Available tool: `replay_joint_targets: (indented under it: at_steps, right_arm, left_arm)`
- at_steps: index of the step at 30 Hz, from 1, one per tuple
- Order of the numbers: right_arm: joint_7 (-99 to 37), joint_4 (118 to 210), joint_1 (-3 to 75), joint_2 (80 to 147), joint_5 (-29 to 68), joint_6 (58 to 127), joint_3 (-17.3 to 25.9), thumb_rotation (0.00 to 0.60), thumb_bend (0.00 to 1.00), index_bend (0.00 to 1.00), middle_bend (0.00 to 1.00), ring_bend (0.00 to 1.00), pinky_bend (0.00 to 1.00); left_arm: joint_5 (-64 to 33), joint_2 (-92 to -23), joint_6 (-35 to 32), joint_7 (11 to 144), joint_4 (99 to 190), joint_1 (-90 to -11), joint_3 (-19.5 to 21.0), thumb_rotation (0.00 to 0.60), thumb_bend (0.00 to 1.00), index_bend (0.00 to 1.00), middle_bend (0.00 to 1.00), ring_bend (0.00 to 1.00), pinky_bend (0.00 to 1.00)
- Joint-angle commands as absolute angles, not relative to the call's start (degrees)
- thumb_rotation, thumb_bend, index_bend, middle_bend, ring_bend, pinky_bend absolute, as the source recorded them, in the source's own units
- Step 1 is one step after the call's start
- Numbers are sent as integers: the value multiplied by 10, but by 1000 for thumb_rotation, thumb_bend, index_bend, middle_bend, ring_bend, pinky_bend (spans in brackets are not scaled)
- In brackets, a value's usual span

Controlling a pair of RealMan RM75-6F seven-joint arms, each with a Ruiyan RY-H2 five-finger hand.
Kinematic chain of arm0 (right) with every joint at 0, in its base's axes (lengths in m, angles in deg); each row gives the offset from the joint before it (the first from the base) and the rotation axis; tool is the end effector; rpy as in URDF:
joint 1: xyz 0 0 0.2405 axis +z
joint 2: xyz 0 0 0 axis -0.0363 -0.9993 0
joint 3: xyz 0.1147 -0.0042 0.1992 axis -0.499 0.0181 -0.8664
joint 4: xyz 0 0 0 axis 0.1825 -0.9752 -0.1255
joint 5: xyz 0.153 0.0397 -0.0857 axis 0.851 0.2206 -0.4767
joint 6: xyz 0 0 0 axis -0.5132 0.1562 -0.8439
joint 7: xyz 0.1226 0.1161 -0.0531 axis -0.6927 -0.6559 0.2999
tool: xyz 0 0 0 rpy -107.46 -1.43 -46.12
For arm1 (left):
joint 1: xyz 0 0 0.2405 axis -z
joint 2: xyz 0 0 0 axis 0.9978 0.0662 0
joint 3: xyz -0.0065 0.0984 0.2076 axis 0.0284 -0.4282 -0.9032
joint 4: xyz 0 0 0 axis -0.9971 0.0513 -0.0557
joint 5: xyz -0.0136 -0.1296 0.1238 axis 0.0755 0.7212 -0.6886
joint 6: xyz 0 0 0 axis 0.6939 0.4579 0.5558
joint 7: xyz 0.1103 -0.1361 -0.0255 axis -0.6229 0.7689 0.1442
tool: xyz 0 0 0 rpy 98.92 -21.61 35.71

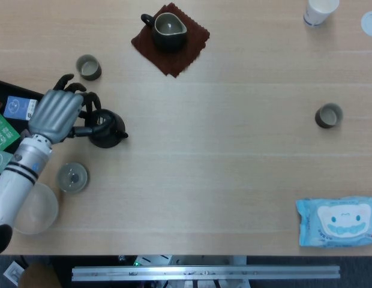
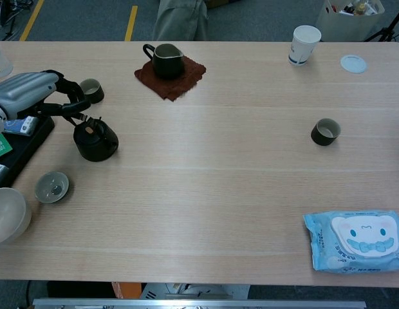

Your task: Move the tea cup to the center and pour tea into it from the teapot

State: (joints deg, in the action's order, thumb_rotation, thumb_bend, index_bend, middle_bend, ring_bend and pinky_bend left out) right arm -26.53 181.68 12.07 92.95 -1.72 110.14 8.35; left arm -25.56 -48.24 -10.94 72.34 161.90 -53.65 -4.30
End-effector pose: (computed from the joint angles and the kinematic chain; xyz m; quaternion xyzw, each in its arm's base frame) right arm -0.2616 -0.2444 0.1838 0.6114 -0.3506 0.3898 0.5927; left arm -0.2054 0.3121 0.0554 -0.7237 -0.4411 -0.3231 0.4211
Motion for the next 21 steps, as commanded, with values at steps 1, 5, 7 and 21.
replay_joint_targets:
  at_steps: [1, 5, 7, 21]
  right_arm:
    - [-265, 1818, 120, 929, -19, 1103, 84, 600, 328, 307, 365, 298, 382]
    - [-266, 1820, 119, 928, -23, 1107, 85, 600, 328, 307, 365, 298, 382]
    - [-267, 1821, 118, 927, -23, 1109, 85, 600, 329, 306, 365, 298, 382]
    - [-272, 1818, 112, 926, -24, 1114, 86, 600, 328, 307, 364, 298, 382]
  left_arm:
    - [-261, -470, -93, 713, 1640, -553, -56, 53, 150, 404, 485, 224, 70]
    - [-274, -470, -69, 703, 1643, -564, -59, 114, 150, 404, 468, 227, 70]
    - [-283, -471, -59, 703, 1642, -568, -59, 209, 150, 397, 440, 226, 70]
    - [-303, -461, -83, 669, 1658, -566, -81, 600, 150, 145, 244, 168, 70]
